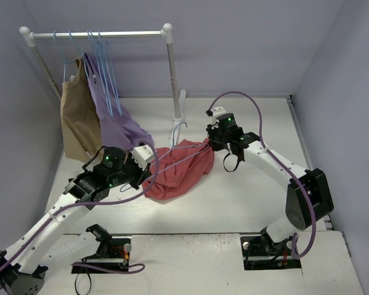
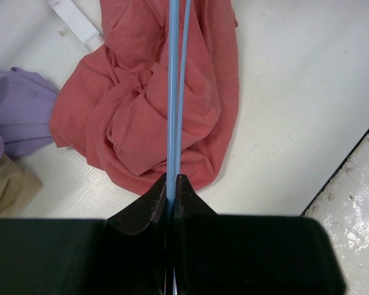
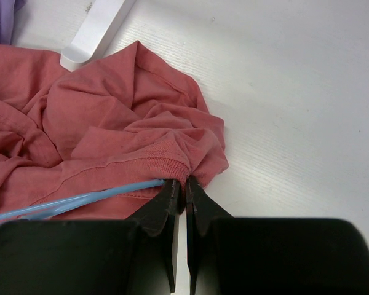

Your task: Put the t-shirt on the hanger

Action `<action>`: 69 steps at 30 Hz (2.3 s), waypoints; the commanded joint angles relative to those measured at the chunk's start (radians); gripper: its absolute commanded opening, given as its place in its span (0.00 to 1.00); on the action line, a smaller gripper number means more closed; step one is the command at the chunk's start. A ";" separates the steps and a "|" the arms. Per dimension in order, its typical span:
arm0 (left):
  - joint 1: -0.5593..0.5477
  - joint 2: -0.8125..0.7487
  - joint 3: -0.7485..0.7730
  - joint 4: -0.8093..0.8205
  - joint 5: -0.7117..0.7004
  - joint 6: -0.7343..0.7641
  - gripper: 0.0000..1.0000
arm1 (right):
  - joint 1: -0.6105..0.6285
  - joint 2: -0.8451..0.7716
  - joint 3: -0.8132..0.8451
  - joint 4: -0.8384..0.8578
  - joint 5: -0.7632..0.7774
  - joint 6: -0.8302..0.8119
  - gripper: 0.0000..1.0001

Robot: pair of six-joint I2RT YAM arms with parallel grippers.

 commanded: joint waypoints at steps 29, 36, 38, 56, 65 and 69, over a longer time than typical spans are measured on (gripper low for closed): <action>-0.139 0.115 0.049 0.431 0.070 -0.068 0.00 | 0.108 -0.271 0.202 0.001 -0.062 -0.112 0.00; -0.138 0.116 0.103 0.495 0.142 -0.144 0.00 | 0.125 -0.299 0.277 -0.007 -0.089 -0.188 0.01; -0.138 0.111 0.127 0.505 0.122 -0.160 0.00 | 0.128 -0.301 0.294 -0.009 -0.106 -0.192 0.01; -0.136 0.080 -0.080 0.857 -0.016 -0.359 0.00 | 0.143 -0.455 0.137 -0.007 -0.058 -0.173 0.01; -0.136 0.079 -0.125 0.924 0.029 -0.410 0.00 | 0.121 -0.514 0.113 -0.015 0.051 -0.182 0.01; -0.137 0.082 -0.139 0.922 0.075 -0.408 0.00 | 0.098 -0.501 0.125 -0.019 0.055 -0.180 0.01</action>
